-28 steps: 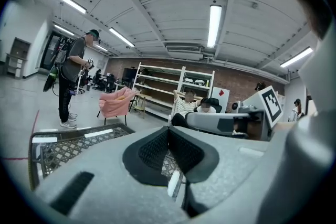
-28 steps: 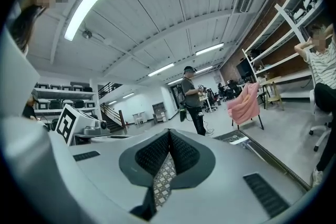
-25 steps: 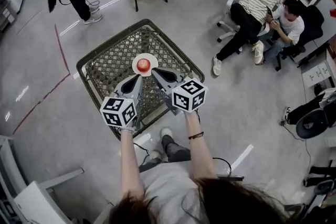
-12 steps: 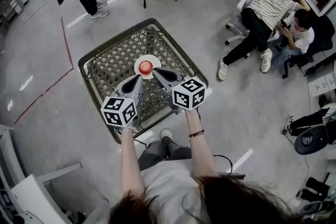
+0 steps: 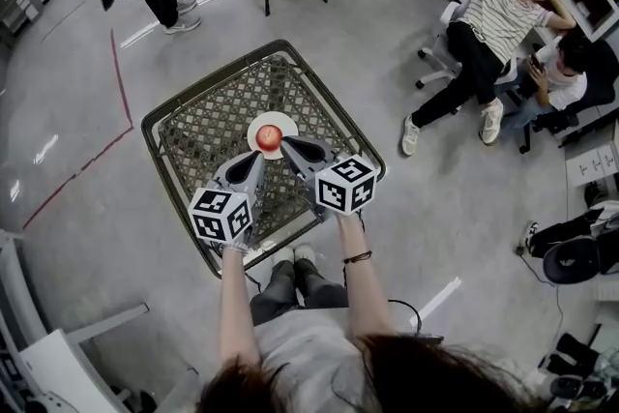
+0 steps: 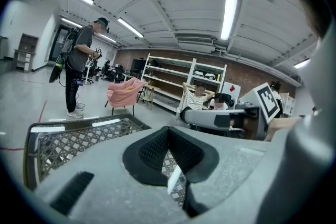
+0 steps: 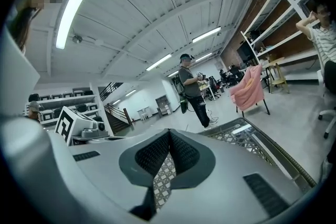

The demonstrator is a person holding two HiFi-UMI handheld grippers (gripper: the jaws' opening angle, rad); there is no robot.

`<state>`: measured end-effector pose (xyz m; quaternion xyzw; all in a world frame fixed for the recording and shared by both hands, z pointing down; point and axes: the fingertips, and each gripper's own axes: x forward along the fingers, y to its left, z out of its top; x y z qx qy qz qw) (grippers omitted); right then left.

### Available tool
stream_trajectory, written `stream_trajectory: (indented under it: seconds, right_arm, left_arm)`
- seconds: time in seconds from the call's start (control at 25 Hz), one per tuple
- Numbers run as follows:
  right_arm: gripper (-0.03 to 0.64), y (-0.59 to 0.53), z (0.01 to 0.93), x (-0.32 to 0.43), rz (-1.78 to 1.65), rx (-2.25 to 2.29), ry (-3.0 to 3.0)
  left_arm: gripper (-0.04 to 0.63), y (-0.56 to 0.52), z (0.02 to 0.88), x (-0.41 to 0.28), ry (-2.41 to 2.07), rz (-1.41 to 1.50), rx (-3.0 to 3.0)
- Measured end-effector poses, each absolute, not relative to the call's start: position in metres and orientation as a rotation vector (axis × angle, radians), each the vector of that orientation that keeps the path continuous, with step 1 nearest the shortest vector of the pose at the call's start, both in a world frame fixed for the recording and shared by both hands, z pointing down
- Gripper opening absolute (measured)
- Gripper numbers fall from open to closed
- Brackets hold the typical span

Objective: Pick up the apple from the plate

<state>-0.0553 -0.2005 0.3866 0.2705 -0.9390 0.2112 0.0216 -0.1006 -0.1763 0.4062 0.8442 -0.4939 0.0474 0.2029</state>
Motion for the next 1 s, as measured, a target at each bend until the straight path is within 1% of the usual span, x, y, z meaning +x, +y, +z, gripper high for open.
stream_trajectory:
  seconds: [0.48, 1.0]
  right_arm:
    - [0.009, -0.237, 0.429, -0.065, 0.696, 0.792, -2.850]
    - [0.009, -0.258, 0.482, -0.070, 0.733, 0.742, -2.774]
  left_arm:
    - [0.011, -0.209, 0.449, -0.104, -1.343, 0.157, 2.303]
    - [0.011, -0.226, 0.504, -0.111, -1.316, 0.253, 2.240]
